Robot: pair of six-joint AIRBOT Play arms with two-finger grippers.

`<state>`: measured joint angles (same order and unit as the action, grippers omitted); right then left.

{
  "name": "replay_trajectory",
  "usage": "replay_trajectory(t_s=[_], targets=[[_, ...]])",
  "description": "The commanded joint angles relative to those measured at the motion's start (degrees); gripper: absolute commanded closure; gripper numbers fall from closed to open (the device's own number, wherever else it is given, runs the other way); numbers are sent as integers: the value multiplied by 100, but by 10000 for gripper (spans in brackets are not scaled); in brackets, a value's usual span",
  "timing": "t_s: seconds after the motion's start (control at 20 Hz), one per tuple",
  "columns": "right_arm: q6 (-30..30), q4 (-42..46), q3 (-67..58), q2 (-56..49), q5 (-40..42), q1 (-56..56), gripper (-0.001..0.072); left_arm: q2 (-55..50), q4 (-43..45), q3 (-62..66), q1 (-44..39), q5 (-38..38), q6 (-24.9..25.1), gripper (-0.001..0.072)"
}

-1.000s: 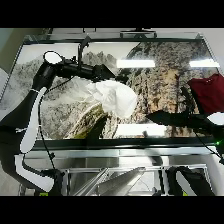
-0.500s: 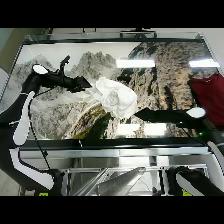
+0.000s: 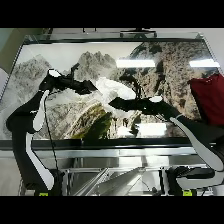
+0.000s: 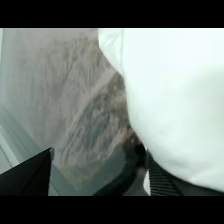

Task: Fold the shirts.

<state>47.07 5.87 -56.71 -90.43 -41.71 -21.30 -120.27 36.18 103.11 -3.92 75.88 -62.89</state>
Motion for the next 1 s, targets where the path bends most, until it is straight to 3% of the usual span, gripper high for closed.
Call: replay_trajectory(t_s=[0.0, 0.05, 0.1, 0.2, 0.25, 0.5, 0.95], targets=[[-37, -160, -732, -723, 142, -35, 164, -289, -17, 308, -251, 660, 7, 6], [-35, -162, -765, -761, 142, 52, 164, -289, -13, 269, -302, 737, 9, 64], [-33, -160, -765, -758, 127, 153, 164, -289, -15, 229, -319, 793, 7, 207], [101, -140, -763, -752, -35, 367, 164, -289, -17, 164, -319, 848, 9, 669], [160, -52, -763, -748, -160, 481, 164, -289, -17, 168, -319, 881, 31, 698], [745, 841, -763, -726, -348, 1117, 183, -286, -33, 168, -146, 1309, 28, 698], [778, 568, -765, -734, -501, 1165, 183, -289, -234, 168, -164, 1563, 50, 698]])
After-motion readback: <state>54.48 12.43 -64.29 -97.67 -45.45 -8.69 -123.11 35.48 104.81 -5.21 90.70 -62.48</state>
